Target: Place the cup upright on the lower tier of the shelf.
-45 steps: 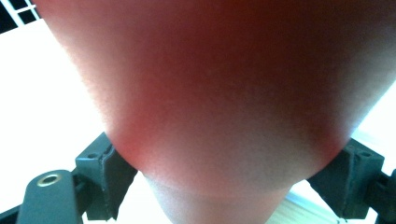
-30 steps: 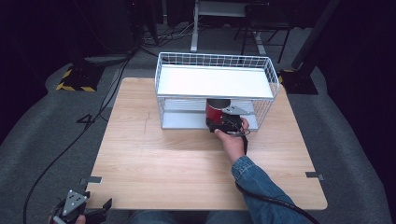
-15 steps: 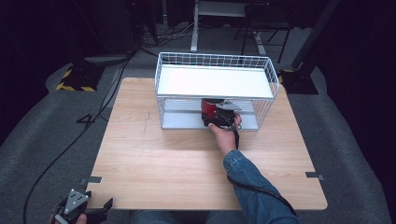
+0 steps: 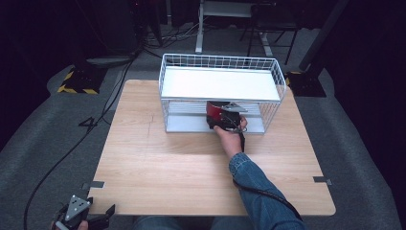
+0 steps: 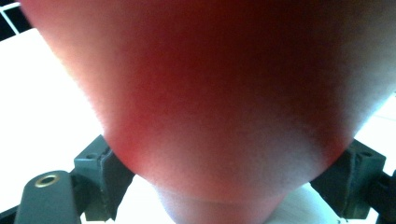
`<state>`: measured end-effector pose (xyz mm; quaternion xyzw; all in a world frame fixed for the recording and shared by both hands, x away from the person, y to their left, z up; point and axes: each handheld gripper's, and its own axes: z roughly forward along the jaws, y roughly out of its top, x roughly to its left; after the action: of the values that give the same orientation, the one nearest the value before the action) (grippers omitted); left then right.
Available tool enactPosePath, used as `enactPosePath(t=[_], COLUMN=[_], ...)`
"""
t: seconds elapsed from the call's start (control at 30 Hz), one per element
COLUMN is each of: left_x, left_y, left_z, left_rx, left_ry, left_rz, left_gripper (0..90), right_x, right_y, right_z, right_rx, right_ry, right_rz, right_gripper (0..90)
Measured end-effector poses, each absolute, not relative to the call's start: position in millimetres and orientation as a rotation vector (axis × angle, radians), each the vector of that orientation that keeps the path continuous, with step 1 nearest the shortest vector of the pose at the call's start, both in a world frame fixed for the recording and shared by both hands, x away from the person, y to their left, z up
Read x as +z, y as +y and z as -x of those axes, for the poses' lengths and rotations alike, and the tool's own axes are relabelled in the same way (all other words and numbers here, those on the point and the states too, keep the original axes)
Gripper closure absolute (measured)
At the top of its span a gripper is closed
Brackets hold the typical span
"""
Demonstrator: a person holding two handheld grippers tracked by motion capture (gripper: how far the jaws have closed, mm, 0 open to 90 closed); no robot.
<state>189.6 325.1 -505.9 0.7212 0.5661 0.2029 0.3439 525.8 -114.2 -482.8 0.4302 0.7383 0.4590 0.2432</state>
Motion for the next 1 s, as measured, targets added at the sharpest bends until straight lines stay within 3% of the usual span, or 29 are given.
enactPosePath(t=[0.53,1.0], left_x=[-505,-498], left_y=[322,304], left_z=[-191,-205], left_rx=[0.517,0.520], left_ry=[1.460,1.397], left_rz=[-1.891,-1.921], left_gripper=[15.6,15.6], right_x=[-484,-465], right_y=[-112,-140], right_z=[-523,-492], right_rx=[1.213,1.194], right_ry=[2.031,2.125], right_rz=[-1.147,-1.130], right_gripper=[15.8,15.9])
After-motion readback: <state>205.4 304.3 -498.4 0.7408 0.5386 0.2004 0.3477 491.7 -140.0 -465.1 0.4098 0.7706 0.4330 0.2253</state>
